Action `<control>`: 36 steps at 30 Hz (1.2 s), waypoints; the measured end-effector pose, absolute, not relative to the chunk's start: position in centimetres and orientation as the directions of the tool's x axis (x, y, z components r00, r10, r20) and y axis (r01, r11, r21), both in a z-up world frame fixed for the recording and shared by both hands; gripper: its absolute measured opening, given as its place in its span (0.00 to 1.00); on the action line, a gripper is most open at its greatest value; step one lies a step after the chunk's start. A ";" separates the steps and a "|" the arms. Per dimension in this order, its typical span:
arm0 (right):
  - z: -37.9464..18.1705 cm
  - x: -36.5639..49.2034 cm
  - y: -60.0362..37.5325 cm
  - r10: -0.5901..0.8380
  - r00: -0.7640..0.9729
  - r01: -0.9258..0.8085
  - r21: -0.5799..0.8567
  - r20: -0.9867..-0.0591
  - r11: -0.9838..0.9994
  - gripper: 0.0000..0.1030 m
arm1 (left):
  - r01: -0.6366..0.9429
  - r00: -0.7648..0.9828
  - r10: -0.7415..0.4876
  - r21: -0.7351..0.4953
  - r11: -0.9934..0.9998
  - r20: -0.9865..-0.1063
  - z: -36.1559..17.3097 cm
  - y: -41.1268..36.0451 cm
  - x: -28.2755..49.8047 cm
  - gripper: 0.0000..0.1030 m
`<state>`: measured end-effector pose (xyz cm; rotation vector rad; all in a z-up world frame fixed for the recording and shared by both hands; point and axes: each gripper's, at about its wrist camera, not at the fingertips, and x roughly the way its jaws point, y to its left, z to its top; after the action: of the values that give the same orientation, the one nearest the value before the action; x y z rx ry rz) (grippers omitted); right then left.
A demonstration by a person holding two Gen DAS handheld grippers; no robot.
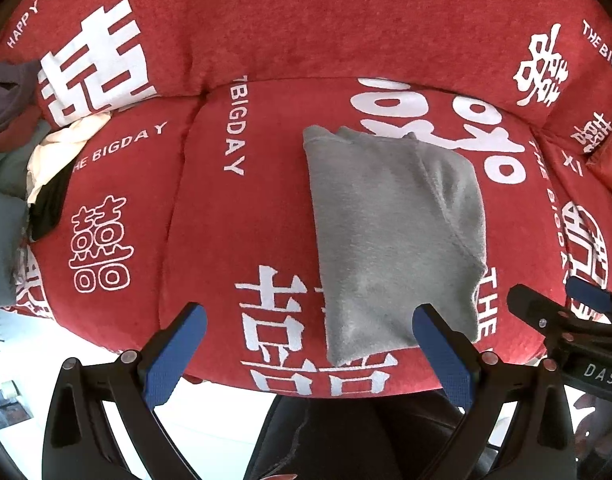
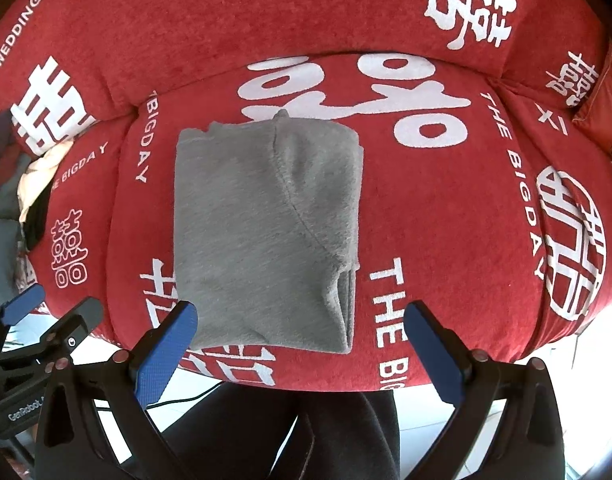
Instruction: Fold small clothes
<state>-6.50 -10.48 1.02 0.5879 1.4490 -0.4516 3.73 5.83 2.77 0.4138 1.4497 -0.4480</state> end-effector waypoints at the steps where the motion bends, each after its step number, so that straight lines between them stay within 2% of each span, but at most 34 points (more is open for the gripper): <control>1: 1.1 -6.5 -10.5 0.063 0.082 0.616 0.100 -0.995 0.781 1.00 | 0.528 0.065 -0.043 -0.002 0.849 -0.997 2.8 5.8 3.7 1.00; 36: 1.8 -6.5 -10.6 0.052 0.079 0.620 0.090 -0.996 0.780 1.00 | 0.551 0.052 -0.030 0.004 0.834 -0.998 2.7 5.7 3.4 1.00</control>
<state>-6.53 -10.64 1.77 0.5814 1.4477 -0.4626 3.44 5.65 2.72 0.4429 1.4631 -0.4641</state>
